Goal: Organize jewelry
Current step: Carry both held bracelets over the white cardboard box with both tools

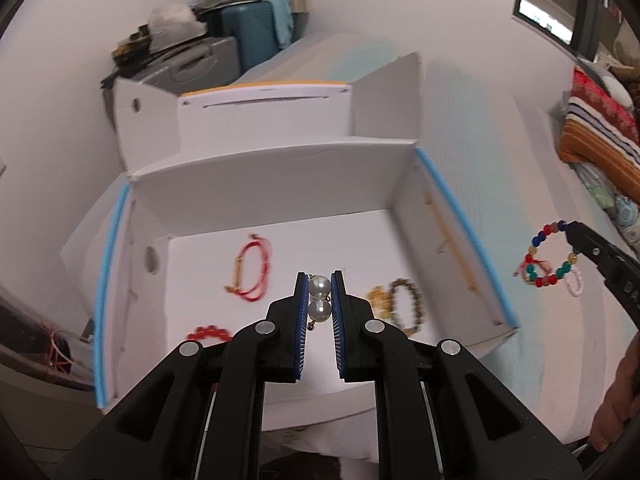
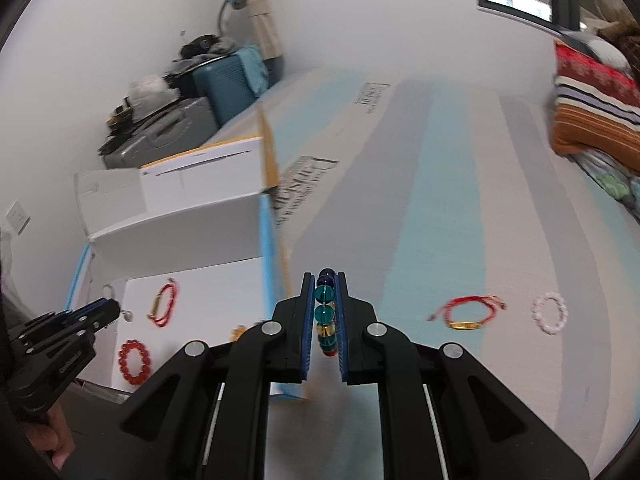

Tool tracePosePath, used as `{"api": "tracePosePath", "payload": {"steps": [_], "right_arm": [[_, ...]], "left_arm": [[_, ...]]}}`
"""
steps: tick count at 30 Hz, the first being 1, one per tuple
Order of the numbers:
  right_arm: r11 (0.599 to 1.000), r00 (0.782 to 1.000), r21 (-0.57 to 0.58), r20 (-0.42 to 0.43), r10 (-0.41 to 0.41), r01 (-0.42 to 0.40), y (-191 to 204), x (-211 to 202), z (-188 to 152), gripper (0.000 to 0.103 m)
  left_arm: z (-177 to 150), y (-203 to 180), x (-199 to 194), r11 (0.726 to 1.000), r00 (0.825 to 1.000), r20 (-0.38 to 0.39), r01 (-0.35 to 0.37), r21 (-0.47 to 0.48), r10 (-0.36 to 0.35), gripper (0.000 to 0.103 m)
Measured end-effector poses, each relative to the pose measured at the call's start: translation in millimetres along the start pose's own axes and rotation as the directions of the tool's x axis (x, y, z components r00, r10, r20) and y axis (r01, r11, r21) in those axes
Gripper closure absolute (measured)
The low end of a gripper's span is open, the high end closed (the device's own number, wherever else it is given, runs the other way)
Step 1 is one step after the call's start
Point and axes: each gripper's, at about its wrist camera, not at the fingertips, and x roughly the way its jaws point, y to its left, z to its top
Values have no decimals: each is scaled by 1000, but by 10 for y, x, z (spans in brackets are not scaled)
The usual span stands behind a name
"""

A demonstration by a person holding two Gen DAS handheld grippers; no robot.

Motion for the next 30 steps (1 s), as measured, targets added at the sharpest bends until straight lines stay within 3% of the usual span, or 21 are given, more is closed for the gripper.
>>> {"api": "tracePosePath", "payload": {"steps": [7, 18, 30], "right_arm": [[998, 999, -59, 2, 34, -34, 397, 55, -44, 94], [990, 996, -109, 5, 93, -91, 901, 121, -68, 94], [986, 994, -162, -103, 32, -48, 1106, 708, -253, 94]], "left_arm": [[-52, 423, 117, 998, 999, -26, -32, -48, 31, 92], [-103, 782, 121, 995, 998, -35, -62, -82, 59, 92], [-239, 958, 528, 990, 989, -117, -100, -100, 88, 92]]}}
